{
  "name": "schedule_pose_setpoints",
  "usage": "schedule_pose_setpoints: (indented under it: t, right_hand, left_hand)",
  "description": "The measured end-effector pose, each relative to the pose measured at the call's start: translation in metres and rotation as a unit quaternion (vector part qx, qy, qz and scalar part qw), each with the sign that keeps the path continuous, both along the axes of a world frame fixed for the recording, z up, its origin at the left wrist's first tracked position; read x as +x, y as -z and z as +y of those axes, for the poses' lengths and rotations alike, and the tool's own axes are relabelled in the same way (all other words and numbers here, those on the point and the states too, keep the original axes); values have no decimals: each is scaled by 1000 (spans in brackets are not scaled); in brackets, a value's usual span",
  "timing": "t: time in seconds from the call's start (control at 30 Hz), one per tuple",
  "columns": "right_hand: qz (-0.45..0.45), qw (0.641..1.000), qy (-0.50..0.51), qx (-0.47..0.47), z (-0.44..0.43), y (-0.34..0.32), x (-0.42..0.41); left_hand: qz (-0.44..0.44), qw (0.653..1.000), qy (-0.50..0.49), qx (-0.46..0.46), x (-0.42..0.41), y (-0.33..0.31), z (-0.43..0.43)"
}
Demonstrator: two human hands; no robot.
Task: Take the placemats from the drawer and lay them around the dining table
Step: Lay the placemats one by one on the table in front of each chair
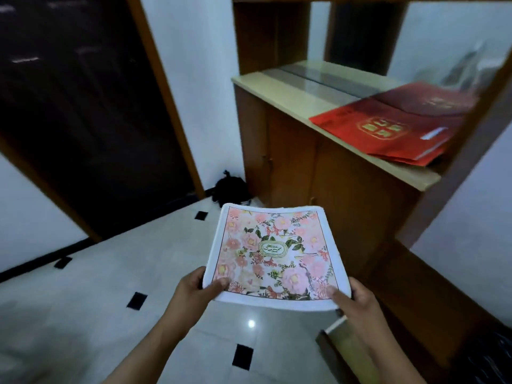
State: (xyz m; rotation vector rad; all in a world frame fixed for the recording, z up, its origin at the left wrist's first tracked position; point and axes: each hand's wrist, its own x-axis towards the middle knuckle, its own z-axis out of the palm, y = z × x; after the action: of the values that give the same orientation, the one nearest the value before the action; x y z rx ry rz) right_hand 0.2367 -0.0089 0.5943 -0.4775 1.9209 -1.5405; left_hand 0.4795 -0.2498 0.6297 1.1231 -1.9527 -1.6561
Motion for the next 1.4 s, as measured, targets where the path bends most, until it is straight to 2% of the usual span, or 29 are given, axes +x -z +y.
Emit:
schedule_pose_setpoints:
  t: [0.17,0.33,0.47,0.6,0.77,0.97,1.2,1.33,1.4]
  right_hand:
    - [28,991,-123,-36,-113,-31,67]
    - [50,968,-242,-51,-216,-46,129]
    - [64,937,-336,-65,-299,-41,174]
    - [50,890,-445,-89,-384,-38,235]
    - [25,799,-588,-122,-476,-50,338]
    - [-12,651,-744,-149,-522,-69,495]
    - [-46,489,-857,-155,-451,-78,664]
    - [-51,427,-889,-157,-385,-86,739]
    - [-51,414,-895,-155,-352,-87,776]
  left_hand:
    - [43,994,-100,1,114,-17,-58]
    - [70,972,-224,-10,209,-27,-93]
    - [95,945,-312,-2,274,-28,-107]
    - [90,904,-417,-27,336,-30,-115]
    - [60,821,-566,-51,409,-42,-95]
    - [53,670,-736,-83,473,-56,-22]
    - [27,511,-851,-113,522,-66,115]
    - [20,447,-887,-115,554,-62,189]
    - [23,430,-895,-117,580,-58,224]
